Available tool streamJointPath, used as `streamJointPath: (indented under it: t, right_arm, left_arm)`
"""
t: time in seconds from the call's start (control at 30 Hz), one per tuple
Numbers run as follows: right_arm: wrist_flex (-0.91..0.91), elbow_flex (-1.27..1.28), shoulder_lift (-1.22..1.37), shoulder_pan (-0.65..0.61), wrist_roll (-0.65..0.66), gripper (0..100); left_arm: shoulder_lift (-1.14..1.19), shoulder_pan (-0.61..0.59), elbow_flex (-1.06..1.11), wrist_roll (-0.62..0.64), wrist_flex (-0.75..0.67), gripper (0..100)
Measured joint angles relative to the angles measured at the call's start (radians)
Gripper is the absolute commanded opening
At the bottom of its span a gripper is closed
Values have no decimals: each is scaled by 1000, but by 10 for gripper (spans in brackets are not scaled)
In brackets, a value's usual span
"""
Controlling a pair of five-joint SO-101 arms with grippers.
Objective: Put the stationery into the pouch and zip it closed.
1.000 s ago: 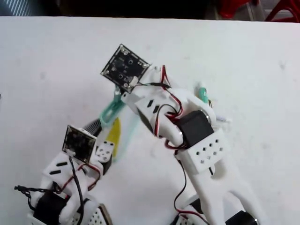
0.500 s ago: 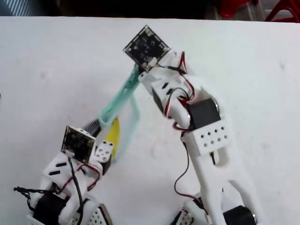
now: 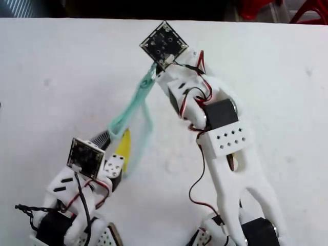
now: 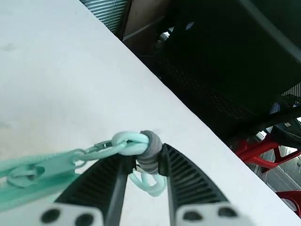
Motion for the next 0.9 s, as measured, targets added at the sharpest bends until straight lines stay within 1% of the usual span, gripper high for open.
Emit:
streamJointPath:
  t: [0.5, 0.57, 0.7, 0.73, 0.8, 0.9]
  right_arm:
    - [-8, 0, 0, 28, 2, 20]
    - [11, 0, -5, 23, 0, 67]
    - [78, 0, -75, -18, 0, 287]
    - [97, 0, -100, -38, 0, 327]
    - [126, 0, -150, -72, -2, 341]
    - [178, 0, -216, -110, -2, 304]
  left_arm:
    - [0, 3, 0, 0, 0, 20]
    - [0, 3, 0, 0, 0, 20]
    - [-2, 0, 0, 0, 2, 20]
    - [-2, 0, 0, 0, 2, 20]
    - [-2, 0, 0, 0, 2, 20]
    - [-2, 0, 0, 0, 2, 20]
